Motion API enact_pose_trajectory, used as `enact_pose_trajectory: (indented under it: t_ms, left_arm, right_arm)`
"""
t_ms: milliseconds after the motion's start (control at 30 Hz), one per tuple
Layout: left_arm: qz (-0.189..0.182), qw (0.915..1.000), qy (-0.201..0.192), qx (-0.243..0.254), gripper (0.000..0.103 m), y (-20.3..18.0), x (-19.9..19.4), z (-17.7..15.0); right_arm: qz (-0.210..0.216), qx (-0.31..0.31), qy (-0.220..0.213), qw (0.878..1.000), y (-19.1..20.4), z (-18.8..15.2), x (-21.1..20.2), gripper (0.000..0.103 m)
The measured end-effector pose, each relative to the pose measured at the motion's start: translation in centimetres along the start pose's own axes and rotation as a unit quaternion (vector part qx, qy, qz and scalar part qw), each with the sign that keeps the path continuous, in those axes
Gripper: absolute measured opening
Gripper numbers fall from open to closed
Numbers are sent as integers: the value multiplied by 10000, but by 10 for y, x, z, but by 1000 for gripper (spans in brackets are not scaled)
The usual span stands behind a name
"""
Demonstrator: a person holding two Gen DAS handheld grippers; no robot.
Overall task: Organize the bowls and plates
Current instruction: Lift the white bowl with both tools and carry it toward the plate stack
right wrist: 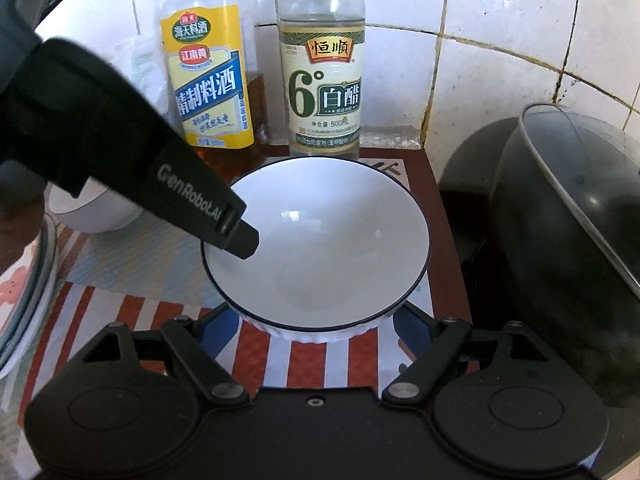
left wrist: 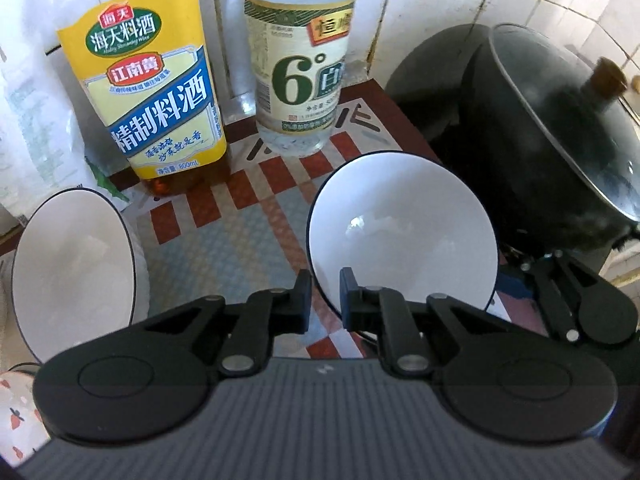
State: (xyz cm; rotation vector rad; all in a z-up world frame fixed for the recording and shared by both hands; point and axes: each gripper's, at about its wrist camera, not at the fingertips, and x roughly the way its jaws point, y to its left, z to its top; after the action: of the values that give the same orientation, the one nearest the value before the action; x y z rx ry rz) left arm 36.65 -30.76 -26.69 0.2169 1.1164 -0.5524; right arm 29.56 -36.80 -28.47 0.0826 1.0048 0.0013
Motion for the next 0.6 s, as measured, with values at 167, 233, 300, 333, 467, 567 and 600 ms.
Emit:
enact_pose_trajectory:
  t_ms: [167, 233, 300, 333, 467, 567, 600]
  left_arm:
    - [65, 9999, -25, 114, 13, -8, -21, -8]
    - [65, 9999, -27, 105, 13, -9, -32, -13]
    - [59, 9999, -38, 77, 13, -10, -43, -20]
    - [68, 9999, -33, 70, 13, -11, -49, -24]
    - [136, 9999, -39, -35, 13, -13, -72, -41]
    - [214, 9997, -86, -101, 14, -12, -88, -56]
    - [241, 9996, -89, -132, 14, -11, -94, -63]
  right_arm:
    - [58, -41, 0, 10000, 2, -2, -17, 87]
    - [85, -85, 16, 9999, 5, -2, -25, 87]
    - [97, -186, 1, 9998, 10, -4, -37, 88]
    - [104, -242, 1, 9997, 11, -3, -41, 88]
    - [184, -459, -1, 9988, 23, -8, -68, 88]
    - [281, -581, -5, 9979, 31, -13, -83, 88]
    - [325, -643, -3, 9974, 35, -15, -87, 88]
